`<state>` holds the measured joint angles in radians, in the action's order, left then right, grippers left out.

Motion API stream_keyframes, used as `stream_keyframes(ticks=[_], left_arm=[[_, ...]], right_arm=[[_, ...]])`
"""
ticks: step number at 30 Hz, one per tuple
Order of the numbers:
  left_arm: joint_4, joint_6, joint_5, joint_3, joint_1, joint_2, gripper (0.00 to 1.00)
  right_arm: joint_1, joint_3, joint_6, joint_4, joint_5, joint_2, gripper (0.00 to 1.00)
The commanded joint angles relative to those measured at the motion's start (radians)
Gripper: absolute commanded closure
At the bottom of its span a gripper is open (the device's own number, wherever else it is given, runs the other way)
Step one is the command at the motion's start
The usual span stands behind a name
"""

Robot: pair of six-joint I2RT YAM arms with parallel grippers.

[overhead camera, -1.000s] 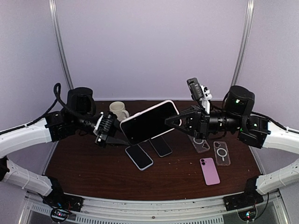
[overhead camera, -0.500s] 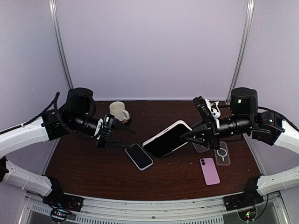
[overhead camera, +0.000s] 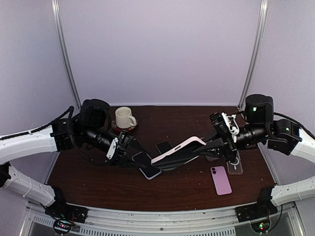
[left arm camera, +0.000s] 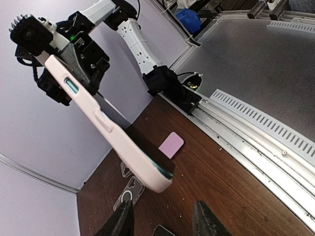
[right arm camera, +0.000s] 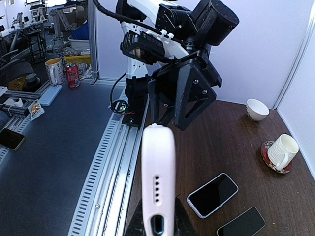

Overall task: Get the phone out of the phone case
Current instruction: Remove the top left corner of the phone from the phone case.

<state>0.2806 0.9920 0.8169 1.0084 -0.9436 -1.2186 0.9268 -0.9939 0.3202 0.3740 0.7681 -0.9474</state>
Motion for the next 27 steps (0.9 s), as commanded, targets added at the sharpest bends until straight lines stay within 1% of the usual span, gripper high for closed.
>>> stream_keyframes(ticks=[1,9,20,27], left_arm=[[-0.027,0.011,-0.02,0.018,-0.04,-0.021,0.58],[-0.026,0.013,-0.033,0.018,-0.079,-0.034,0.63],[-0.008,0.023,-0.042,0.021,-0.095,-0.046,0.68],[-0.007,0.031,-0.048,0.021,-0.096,-0.049,0.74]], right_arm=[[0.014,0.004,0.015,-0.083,0.033,-0.005,1.0],[0.026,0.012,0.008,-0.103,0.025,-0.029,1.0],[0.037,0.014,-0.004,-0.125,0.024,-0.05,1.0],[0.044,0.015,-0.012,-0.131,0.04,-0.061,1.0]])
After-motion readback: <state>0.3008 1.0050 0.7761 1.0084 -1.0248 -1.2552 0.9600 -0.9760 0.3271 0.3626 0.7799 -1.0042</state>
